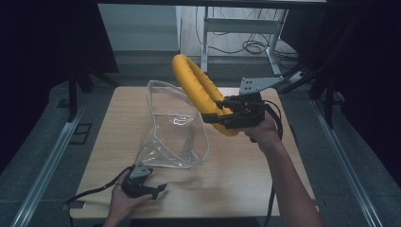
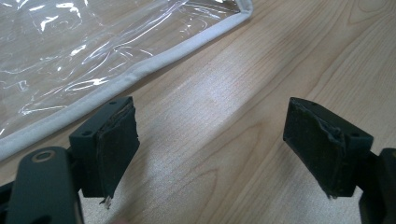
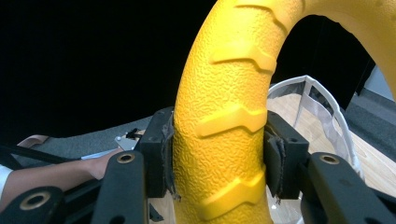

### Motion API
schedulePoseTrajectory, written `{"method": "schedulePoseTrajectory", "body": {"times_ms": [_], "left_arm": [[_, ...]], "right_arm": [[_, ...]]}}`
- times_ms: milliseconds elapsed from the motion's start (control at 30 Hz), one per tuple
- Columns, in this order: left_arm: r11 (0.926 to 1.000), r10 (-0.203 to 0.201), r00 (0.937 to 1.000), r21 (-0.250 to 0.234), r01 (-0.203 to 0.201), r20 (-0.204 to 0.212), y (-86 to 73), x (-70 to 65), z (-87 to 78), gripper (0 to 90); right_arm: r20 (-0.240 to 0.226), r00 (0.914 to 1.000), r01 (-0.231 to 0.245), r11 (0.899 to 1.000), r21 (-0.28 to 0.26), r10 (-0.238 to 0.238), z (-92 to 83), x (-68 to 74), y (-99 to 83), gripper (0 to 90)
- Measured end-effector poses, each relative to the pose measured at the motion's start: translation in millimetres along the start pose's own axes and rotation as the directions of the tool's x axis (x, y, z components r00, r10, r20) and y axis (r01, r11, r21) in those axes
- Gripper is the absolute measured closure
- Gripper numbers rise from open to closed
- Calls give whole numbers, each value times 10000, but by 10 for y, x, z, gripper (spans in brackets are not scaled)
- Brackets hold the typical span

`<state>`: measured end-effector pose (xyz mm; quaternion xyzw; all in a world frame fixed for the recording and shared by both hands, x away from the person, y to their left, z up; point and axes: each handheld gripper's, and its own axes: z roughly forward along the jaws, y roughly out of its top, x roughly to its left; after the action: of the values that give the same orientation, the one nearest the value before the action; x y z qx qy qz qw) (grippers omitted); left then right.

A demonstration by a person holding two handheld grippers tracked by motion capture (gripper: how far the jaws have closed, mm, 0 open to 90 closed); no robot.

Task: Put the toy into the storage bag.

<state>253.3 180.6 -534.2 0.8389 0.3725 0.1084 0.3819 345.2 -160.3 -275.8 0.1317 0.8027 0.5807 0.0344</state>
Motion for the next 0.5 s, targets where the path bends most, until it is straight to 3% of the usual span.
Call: {"method": "schedulePoseTrajectory", "body": {"times_ms": [500], "left_arm": [[10000, 20, 10000, 63, -20, 10, 2, 4, -3, 179]], "right_arm": [[-134, 9995, 286, 9994, -212, -289, 0, 117, 118, 513]]}}
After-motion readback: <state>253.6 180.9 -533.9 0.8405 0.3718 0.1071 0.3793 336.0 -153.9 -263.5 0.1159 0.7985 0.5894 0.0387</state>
